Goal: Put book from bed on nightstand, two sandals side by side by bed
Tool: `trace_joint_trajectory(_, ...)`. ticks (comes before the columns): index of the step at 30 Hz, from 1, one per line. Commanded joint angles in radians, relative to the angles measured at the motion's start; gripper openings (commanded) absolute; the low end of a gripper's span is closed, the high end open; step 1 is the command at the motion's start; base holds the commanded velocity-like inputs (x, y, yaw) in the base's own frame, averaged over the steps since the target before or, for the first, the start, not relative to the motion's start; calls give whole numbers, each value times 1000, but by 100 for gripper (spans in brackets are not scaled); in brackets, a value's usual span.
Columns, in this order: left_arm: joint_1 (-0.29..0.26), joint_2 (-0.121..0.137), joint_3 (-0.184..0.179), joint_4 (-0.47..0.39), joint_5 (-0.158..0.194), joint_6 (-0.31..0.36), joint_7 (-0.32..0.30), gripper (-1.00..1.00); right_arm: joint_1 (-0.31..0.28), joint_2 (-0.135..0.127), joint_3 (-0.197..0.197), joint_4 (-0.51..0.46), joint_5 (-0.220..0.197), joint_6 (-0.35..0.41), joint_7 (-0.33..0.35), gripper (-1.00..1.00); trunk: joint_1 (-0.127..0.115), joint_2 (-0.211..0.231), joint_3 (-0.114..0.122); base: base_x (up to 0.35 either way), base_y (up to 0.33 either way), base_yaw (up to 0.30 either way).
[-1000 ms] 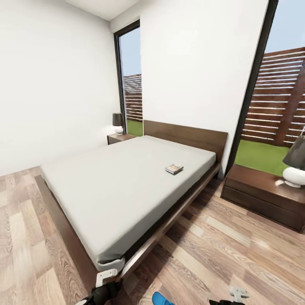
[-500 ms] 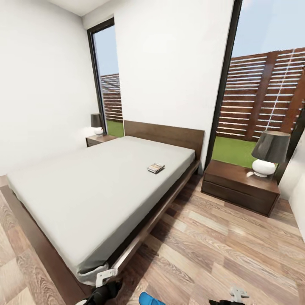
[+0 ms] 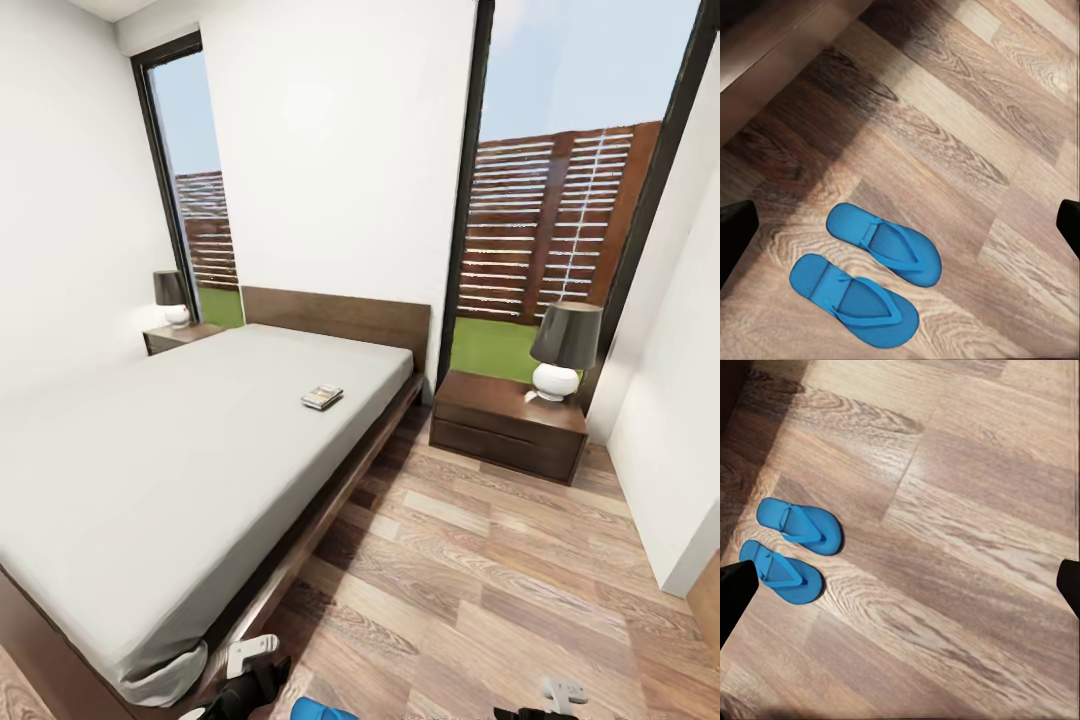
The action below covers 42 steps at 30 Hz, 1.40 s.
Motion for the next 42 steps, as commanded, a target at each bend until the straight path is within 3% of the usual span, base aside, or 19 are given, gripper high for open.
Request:
trace_joint_trajectory(1, -1, 0, 5, 0, 5, -1, -6, 100, -1, 0, -3, 1, -4, 2, 4, 100, 0, 0, -1, 0, -8, -300)
trace_joint_trajectory(42, -1, 0, 5, 1, 5, -1, -6, 100, -1, 0, -3, 0, -4, 2, 4, 100, 0, 0, -1, 0, -1, -300)
